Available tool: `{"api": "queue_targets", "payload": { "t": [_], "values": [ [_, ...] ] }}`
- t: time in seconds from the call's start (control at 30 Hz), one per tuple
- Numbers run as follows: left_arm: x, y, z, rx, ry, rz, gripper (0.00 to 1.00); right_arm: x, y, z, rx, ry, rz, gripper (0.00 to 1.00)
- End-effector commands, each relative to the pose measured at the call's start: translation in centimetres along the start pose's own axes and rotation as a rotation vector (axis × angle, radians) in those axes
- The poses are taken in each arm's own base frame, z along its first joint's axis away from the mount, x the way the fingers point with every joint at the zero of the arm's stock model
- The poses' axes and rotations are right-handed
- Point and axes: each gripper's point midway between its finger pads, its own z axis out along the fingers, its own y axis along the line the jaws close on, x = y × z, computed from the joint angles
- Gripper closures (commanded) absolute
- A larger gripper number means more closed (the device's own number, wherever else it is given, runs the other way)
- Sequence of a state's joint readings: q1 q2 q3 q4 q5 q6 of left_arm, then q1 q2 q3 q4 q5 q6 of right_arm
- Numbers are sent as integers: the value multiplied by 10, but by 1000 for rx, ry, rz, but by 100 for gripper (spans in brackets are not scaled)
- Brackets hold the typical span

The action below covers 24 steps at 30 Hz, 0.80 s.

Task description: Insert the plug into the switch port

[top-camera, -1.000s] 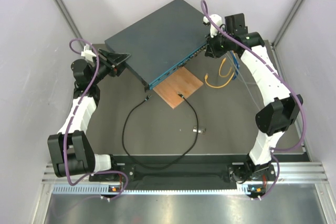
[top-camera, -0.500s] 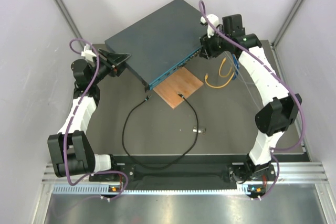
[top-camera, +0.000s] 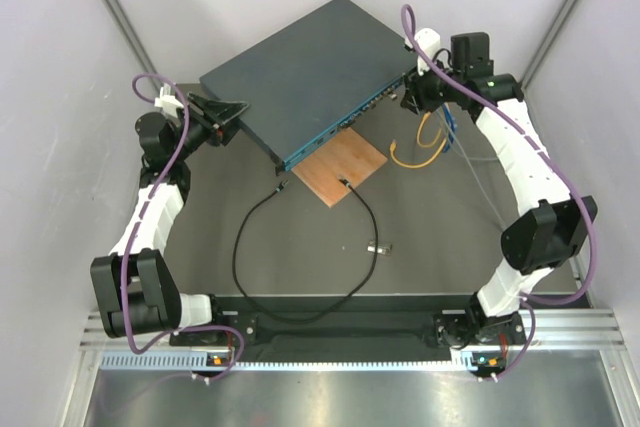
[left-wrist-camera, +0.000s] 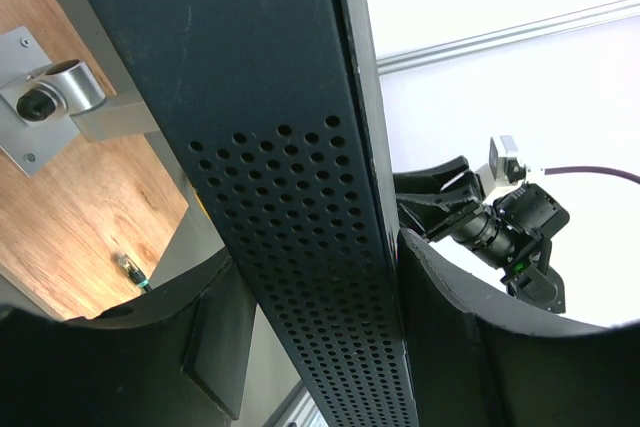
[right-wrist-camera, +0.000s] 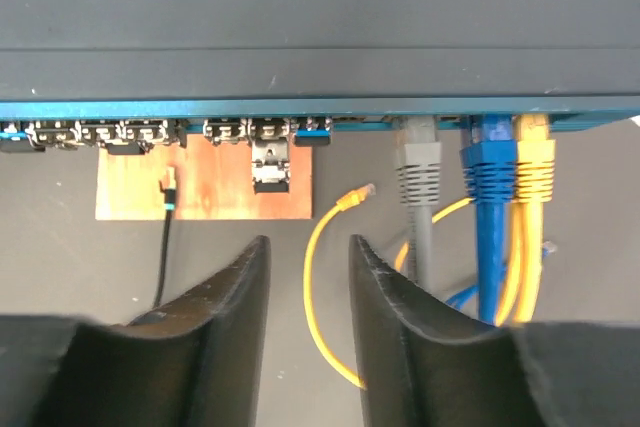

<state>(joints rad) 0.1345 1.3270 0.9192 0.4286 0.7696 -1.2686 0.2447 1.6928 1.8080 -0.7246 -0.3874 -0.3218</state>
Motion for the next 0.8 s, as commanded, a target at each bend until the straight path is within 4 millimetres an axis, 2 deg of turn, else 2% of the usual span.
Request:
{"api": "queue_targets", "payload": {
  "t": [0.0, 0.1, 0.2, 0.77],
  "values": [
    [-6, -19, 6, 57, -15, 174, 100, -11, 4, -14, -2, -43, -39, 66],
    [-6, -20, 6, 58, -14, 176, 100, -14, 1, -11, 5, -61, -21, 77],
    [-7, -19, 6, 54, -16, 180, 100, -22, 2, -8, -3, -89, -1, 79],
    [-9, -18, 7, 52, -17, 180, 100, -40, 6, 20, -54, -144, 71, 82]
  ]
}}
